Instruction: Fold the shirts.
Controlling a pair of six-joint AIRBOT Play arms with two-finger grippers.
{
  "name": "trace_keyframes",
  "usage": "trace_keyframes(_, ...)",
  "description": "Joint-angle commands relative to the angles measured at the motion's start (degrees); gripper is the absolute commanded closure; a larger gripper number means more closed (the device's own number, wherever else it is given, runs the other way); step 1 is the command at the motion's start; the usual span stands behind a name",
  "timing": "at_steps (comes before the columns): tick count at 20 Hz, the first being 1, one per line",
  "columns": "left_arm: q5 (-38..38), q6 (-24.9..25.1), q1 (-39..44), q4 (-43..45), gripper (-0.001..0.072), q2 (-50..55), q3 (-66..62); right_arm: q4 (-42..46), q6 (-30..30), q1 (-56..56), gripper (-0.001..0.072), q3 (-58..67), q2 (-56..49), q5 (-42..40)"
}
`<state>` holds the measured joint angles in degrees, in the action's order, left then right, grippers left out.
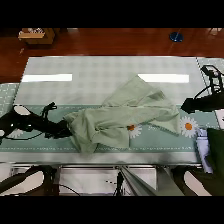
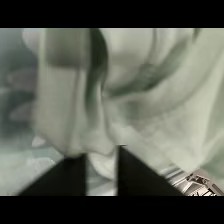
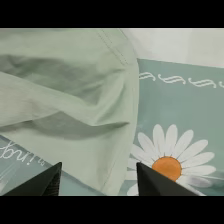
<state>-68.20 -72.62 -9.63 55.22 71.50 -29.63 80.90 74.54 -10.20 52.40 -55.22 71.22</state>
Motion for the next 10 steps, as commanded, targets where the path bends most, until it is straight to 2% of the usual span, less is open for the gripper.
trace_keyframes(1, 6.71, -1.18, 2.62, -0.85, 0.0596, 3.48, -0.04, 0.00, 1.16, 0.00, 0.0174, -0.02, -0.02, 0.39)
trace_keyframes(2, 7.67, -1.60, 2.60, -0.83, 0.0596, 3.45, -0.04, 0.00, 1.27, 0.00, 0.0174, -0.02, -0.02, 0.59)
trace_keyframes(4, 7.54, -1.22, 2.10, -0.63, 0.0683, 3.39, -0.04, 0.04, 1.60, 0.00, 0.0174, -0.02, -0.02, 0.76)
trace_keyframes(7, 5.44, 0.50, 2.08, -0.61, 0.0684, 2.43, -0.04, 0.46, 2.62, -2.25, 0.0174, -0.02, -0.02, -0.28)
trace_keyframes(10, 4.28, 1.51, 2.08, -0.66, 0.0684, 0.39, -0.04, -1.44, 1.70, -12.07, 0.0158, -0.04, -1.20, -0.74)
